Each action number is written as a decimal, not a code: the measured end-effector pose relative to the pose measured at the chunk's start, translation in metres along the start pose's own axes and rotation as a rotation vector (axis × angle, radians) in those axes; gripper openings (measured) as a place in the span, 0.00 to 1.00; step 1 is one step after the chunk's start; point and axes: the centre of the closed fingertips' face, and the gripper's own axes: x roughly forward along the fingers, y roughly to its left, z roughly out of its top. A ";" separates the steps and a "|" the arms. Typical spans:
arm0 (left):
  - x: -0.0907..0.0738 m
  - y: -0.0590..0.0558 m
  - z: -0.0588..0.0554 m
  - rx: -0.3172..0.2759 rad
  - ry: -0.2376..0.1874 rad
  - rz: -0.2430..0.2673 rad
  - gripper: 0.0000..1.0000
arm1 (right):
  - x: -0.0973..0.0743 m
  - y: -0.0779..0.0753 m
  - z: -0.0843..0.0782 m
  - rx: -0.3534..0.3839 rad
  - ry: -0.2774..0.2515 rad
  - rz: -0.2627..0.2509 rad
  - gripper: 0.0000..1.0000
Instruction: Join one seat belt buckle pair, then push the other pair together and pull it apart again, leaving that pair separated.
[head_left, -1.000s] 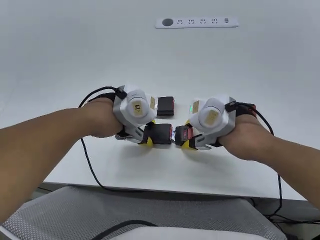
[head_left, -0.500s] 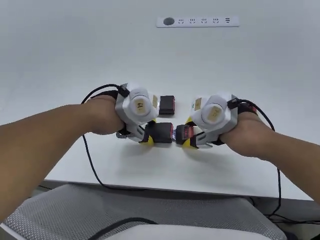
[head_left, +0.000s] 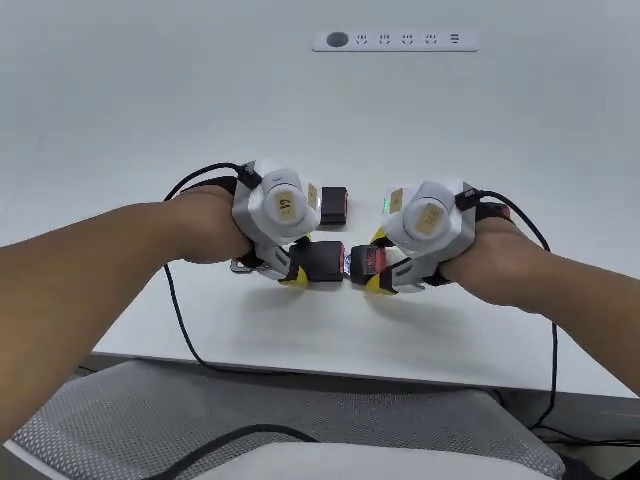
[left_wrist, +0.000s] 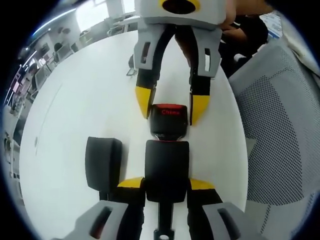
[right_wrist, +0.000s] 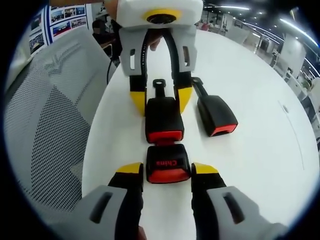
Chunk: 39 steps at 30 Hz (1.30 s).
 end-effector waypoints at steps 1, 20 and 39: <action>-0.005 0.001 0.003 -0.010 -0.008 0.006 0.33 | 0.000 0.000 -0.001 0.004 -0.002 0.001 0.35; -0.031 0.049 0.040 0.028 -0.066 0.114 0.36 | -0.055 -0.038 -0.023 -0.013 -0.002 -0.093 0.34; -0.009 0.088 0.019 0.027 -0.005 0.079 0.41 | -0.108 -0.099 -0.117 0.096 0.074 -0.158 0.38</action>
